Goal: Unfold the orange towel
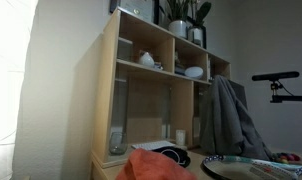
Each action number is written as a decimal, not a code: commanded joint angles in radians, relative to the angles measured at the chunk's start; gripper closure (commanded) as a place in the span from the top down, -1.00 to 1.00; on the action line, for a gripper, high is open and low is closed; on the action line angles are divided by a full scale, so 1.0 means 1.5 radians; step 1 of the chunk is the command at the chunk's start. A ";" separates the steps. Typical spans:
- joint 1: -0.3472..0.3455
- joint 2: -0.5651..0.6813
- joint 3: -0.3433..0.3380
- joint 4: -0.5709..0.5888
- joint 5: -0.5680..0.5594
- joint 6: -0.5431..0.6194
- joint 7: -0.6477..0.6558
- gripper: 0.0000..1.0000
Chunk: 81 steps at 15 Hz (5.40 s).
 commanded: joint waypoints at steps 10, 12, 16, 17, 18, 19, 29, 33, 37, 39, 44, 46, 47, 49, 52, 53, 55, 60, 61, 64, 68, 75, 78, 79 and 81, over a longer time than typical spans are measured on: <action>-0.006 0.014 0.020 0.036 -0.019 -0.025 0.016 1.00; 0.003 0.036 0.044 0.055 -0.025 -0.038 0.023 1.00; 0.031 0.108 0.101 0.111 -0.052 -0.074 0.036 1.00; 0.039 0.125 0.112 0.128 -0.058 -0.087 0.034 1.00; 0.044 0.144 0.121 0.145 -0.069 -0.096 0.039 1.00; 0.051 0.160 0.128 0.163 -0.076 -0.109 0.037 1.00; 0.127 0.251 0.134 0.236 -0.099 -0.067 -0.090 1.00; 0.145 0.256 0.138 0.216 -0.107 0.034 -0.136 1.00; 0.155 0.247 0.143 0.201 -0.101 0.085 -0.142 1.00; 0.154 0.260 0.143 0.213 -0.098 0.071 -0.133 1.00; 0.156 0.259 0.144 0.213 -0.098 0.071 -0.133 1.00; 0.156 0.259 0.144 0.213 -0.098 0.071 -0.133 1.00; 0.156 0.259 0.144 0.213 -0.098 0.071 -0.133 1.00; 0.156 0.259 0.144 0.213 -0.098 0.071 -0.133 1.00; 0.156 0.259 0.144 0.213 -0.098 0.071 -0.133 1.00; 0.156 0.259 0.144 0.213 -0.098 0.071 -0.133 1.00; 0.156 0.259 0.144 0.213 -0.098 0.071 -0.133 1.00; 0.157 0.284 0.153 0.228 -0.113 0.065 -0.119 1.00; 0.162 0.300 0.159 0.237 -0.112 0.063 -0.121 1.00; 0.173 0.342 0.179 0.257 -0.120 0.068 -0.117 1.00; 0.194 0.401 0.202 0.292 -0.116 0.079 -0.122 1.00; 0.217 0.509 0.216 0.390 -0.099 0.033 -0.151 1.00; 0.227 0.569 0.217 0.452 -0.107 -0.021 -0.150 1.00; 0.230 0.587 0.217 0.473 -0.109 -0.045 -0.147 1.00; 0.238 0.622 0.216 0.514 -0.114 -0.072 -0.148 1.00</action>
